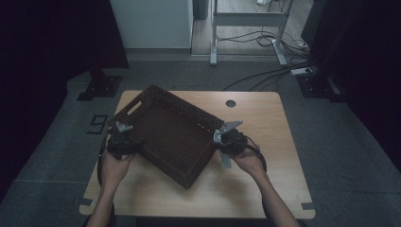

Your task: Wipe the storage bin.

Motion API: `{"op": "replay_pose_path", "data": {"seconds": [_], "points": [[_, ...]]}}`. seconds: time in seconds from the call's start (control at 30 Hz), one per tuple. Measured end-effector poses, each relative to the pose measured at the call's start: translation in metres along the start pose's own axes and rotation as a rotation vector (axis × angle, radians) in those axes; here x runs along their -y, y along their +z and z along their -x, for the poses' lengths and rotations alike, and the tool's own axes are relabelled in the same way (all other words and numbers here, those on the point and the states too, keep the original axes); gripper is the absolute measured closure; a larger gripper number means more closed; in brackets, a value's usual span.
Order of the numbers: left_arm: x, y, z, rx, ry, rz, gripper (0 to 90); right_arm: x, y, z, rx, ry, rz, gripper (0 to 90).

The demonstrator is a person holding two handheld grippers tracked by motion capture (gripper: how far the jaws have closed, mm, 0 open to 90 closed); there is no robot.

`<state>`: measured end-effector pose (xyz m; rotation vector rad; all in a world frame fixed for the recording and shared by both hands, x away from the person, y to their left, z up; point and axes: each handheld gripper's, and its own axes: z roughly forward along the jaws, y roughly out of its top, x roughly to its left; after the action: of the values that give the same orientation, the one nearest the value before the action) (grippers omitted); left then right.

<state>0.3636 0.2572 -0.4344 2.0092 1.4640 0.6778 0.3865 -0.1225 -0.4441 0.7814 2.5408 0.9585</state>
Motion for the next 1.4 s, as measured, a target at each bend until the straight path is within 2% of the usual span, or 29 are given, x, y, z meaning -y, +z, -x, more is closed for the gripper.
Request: {"op": "replay_pose_path", "data": {"seconds": [0.2, 0.33, 0.5, 0.67, 0.8, 0.97, 1.1, 1.17, 1.27, 1.4], "points": [[0.0, 0.0, 0.001, -0.005, 0.001, 0.003, 31.8, 0.001, -0.002, -0.012, 0.001, -0.02, 0.004, 73.8], [0.0, 0.001, 0.001, -0.005, 0.001, 0.003, 31.9, 0.004, -0.003, -0.019, -0.057, -0.014, 0.028, 74.4], [0.0, 0.0, 0.001, -0.006, 0.0, 0.004, 31.9, 0.0, -0.001, -0.036, -0.051, -0.081, 0.005, 74.3], [0.0, 0.0, 0.001, -0.005, 0.001, 0.002, 31.9, 0.002, 0.0, -0.045, -0.104, -0.097, 0.003, 74.4], [0.0, 0.0, 0.001, -0.005, 0.0, 0.003, 32.0, 0.002, 0.001, -0.056, -0.103, -0.128, -0.012, 74.2], [0.0, 0.0, 0.001, -0.005, 0.001, 0.001, 32.0, 0.003, 0.001, -0.063, -0.141, -0.133, -0.011, 74.3], [0.0, 0.0, 0.001, -0.007, 0.001, 0.0, 32.0, 0.004, 0.001, -0.075, -0.196, -0.143, 0.003, 74.2], [0.0, 0.0, 0.001, -0.008, 0.001, 0.0, 32.0, 0.002, 0.001, -0.083, -0.191, -0.17, -0.006, 74.2], [0.0, 0.0, 0.001, -0.011, 0.001, -0.003, 32.1, 0.001, 0.0, -0.091, -0.225, -0.178, 0.003, 74.2], [0.0, 0.0, 0.001, -0.012, 0.002, -0.004, 32.1, -0.001, -0.001, -0.101, -0.239, -0.202, -0.001, 74.2]]}}
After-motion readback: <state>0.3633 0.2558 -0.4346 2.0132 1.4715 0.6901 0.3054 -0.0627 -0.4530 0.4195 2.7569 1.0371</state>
